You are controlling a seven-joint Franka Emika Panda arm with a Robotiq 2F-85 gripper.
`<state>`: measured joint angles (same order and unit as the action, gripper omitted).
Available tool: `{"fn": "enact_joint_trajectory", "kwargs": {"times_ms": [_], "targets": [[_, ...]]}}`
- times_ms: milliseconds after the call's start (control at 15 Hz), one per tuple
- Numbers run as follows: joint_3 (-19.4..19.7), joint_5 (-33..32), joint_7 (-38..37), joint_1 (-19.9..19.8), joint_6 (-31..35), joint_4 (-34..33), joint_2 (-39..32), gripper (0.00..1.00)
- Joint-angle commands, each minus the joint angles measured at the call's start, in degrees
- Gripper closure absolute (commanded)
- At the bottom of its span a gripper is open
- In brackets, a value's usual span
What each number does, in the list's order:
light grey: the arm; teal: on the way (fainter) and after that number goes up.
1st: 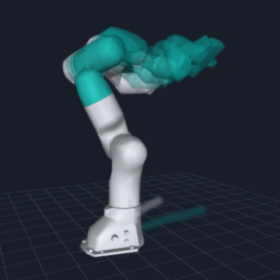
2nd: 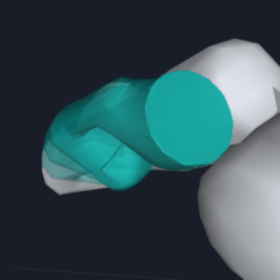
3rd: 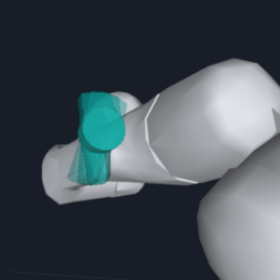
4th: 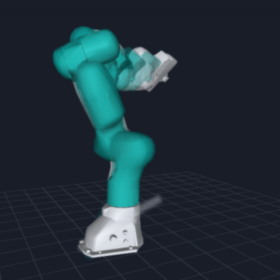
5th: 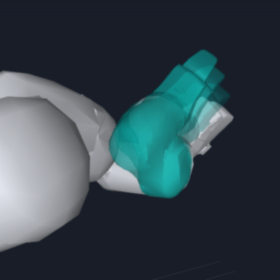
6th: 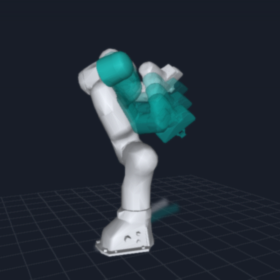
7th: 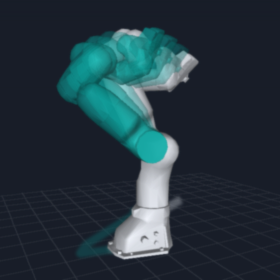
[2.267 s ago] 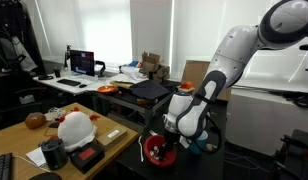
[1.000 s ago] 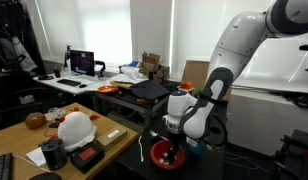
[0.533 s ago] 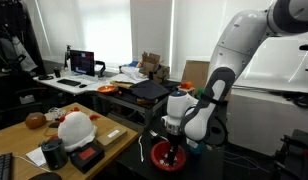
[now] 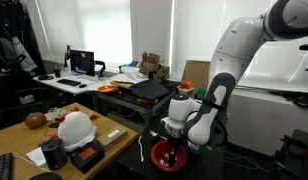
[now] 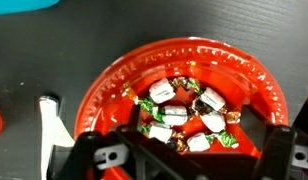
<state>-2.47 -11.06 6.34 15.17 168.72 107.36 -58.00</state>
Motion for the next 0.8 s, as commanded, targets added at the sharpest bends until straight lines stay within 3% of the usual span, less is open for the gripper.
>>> {"fn": "enact_joint_trajectory", "kwargs": {"times_ms": [0,200,467,733], "targets": [[-1.7,-1.2,3.6,-3.0,2.8,-1.8,-2.4,0.00],[-4.5,-1.3,7.3,-6.5,3.4,-3.2,-4.3,0.00],[-11.3,-1.4,14.3,-13.7,1.8,-5.2,-6.7,0.00],[-14.5,-1.5,17.8,-16.8,1.9,-5.7,-8.2,0.00]]}}
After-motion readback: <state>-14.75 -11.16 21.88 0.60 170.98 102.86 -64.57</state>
